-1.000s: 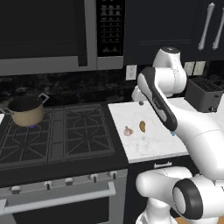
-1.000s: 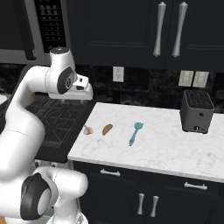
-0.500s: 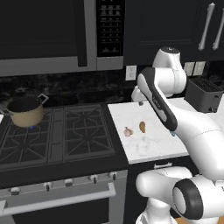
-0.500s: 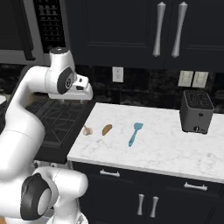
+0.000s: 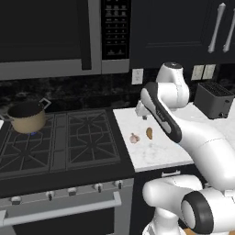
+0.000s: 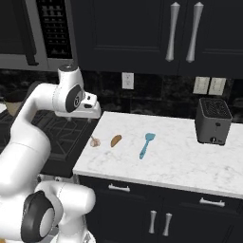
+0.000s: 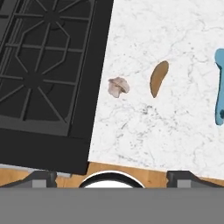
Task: Put the garlic and sweet potato in the pot. Retrieve the spatula and lightly stir the vegetables in the pot.
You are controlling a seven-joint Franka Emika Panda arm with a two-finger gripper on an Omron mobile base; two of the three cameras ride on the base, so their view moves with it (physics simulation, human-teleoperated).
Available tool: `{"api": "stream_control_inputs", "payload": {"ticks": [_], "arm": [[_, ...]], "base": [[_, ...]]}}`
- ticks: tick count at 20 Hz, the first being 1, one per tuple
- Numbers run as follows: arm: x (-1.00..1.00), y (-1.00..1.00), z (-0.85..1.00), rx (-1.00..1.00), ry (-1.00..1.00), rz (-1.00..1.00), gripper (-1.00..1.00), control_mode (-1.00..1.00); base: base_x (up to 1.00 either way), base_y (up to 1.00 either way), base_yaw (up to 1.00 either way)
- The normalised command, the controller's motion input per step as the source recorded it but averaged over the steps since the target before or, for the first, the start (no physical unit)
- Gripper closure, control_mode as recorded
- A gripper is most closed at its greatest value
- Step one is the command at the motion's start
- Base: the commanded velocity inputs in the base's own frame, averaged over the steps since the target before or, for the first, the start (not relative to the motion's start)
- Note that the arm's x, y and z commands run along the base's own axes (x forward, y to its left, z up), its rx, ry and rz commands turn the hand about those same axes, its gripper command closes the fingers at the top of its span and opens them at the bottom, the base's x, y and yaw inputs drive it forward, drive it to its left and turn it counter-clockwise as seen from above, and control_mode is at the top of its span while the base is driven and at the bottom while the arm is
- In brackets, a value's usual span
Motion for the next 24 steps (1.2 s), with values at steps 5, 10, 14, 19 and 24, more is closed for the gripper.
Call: {"api": "stream_control_inputs", "payload": {"ticks": [5, 10, 14, 19, 24], "arm": [[0.26, 0.01, -0.58, 0.0, 0.1, 0.0, -1.0, -1.0], [0.76, 0.06, -0.83, 0.0, 0.27, 0.0, -1.0, -1.0], [0.89, 0.16, -0.69, 0.0, 0.23, 0.0, -1.0, -1.0], [0.61, 0.02, -0.49, 0.0, 0.11, 0.0, -1.0, -1.0], [0.33, 0.0, -0.44, 0.0, 0.01, 0.0, -1.0, -1.0]], "base": [[0.0, 0.0, 0.0], [0.0, 0.0, 0.0], [0.0, 0.0, 0.0], [0.0, 0.0, 0.0], [0.0, 0.0, 0.0]]}}
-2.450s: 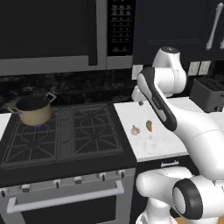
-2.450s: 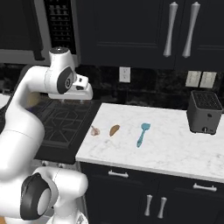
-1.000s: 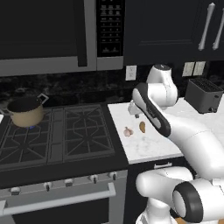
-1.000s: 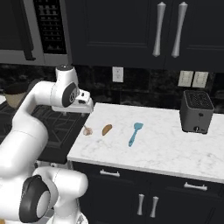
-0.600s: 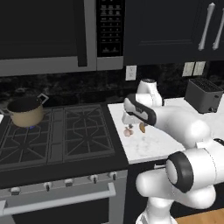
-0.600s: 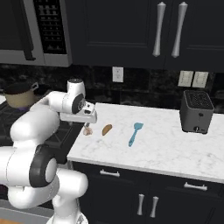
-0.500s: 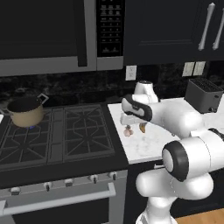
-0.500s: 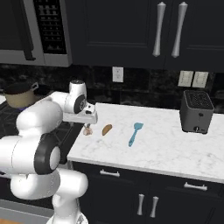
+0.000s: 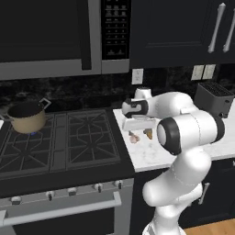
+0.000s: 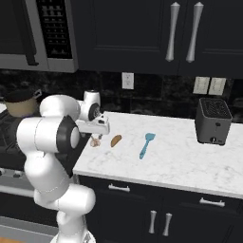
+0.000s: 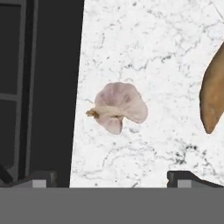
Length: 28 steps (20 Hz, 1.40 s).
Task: Put the garlic and sweet potato in the pot. Retrieve the spatula and lightly stir the vegetables in the pot.
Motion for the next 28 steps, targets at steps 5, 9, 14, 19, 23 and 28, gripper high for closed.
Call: {"api": "stream_control_inputs", "payload": {"ticks": [5, 9, 14, 19, 23, 28], "arm": [[0.26, 0.01, -0.49, 0.0, 0.0, 0.0, -1.0, -1.0], [0.21, 0.01, -0.47, 0.0, 0.0, 0.0, -1.0, -1.0], [0.23, 0.02, -0.37, 0.0, 0.0, 0.0, -1.0, -1.0], [0.07, 0.02, -0.31, 0.0, 0.0, 0.0, -1.0, -1.0], [-0.06, 0.01, -0.4, 0.0, 0.03, -0.01, 1.0, -1.0], [-0.44, -0.17, -0.56, 0.0, 0.11, -0.04, 1.0, -1.0]], "base": [[0.0, 0.0, 0.0], [0.0, 0.0, 0.0], [0.0, 0.0, 0.0], [0.0, 0.0, 0.0], [0.0, 0.0, 0.0], [0.0, 0.0, 0.0]]}}
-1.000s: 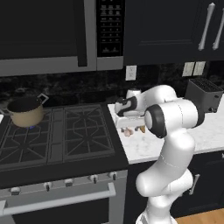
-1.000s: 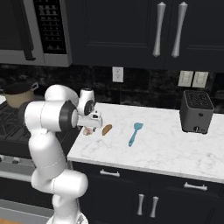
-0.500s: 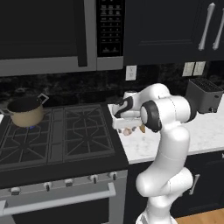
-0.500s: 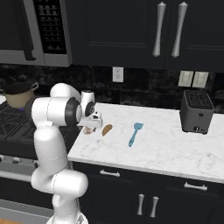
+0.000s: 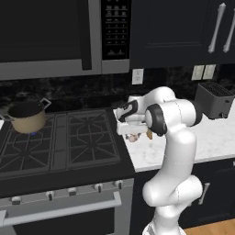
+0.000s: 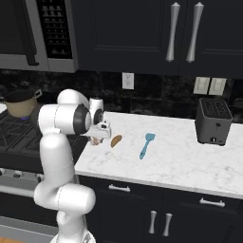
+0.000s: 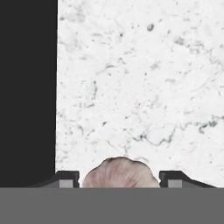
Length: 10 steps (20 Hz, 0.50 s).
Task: Put the garlic and sweet potato in the pot. Retrieve the spatula and lightly stir the vegetables in the pot.
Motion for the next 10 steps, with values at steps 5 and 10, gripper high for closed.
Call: {"api": "stream_control_inputs", "payload": {"ticks": [5, 10], "arm": [[-0.31, -0.1, -0.16, 0.0, -0.01, -0.01, 1.0, -1.0], [-0.64, 0.0, 0.16, 0.0, -0.2, 0.0, 1.0, -1.0]], "base": [[0.0, 0.0, 0.0], [0.0, 0.0, 0.0]]}}
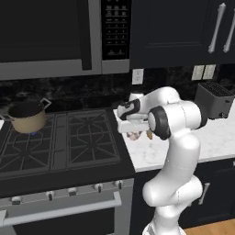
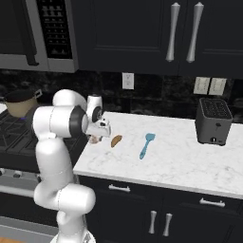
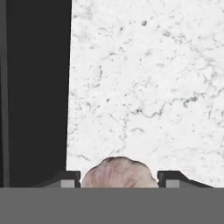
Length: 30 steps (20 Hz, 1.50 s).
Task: Put the garlic and sweet potato in the pot. Retrieve the spatula and lightly stir the vegetables in the pot.
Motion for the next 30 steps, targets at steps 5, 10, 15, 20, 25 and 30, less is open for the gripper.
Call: {"api": "stream_control_inputs", "payload": {"ticks": [5, 10, 15, 20, 25, 30], "arm": [[-0.99, 0.0, 0.71, 0.0, -0.34, 0.0, 1.0, -1.0], [-1.0, 0.0, 1.0, 0.0, -0.34, -0.03, 1.0, -1.0], [-0.83, -0.02, 0.8, 0.0, -0.24, -0.05, 1.0, -1.0], [-0.09, -0.01, 0.04, 0.0, -0.01, 0.0, 1.0, -1.0], [0.0, 0.0, 0.0, 0.0, 0.0, 0.02, 1.0, -1.0], [0.0, 0.14, 0.01, 0.0, 0.04, 0.05, 1.0, -1.0]], "base": [[0.0, 0.0, 0.0], [0.0, 0.0, 0.0], [0.0, 0.0, 0.0], [0.0, 0.0, 0.0], [0.0, 0.0, 0.0], [0.0, 0.0, 0.0]]}}
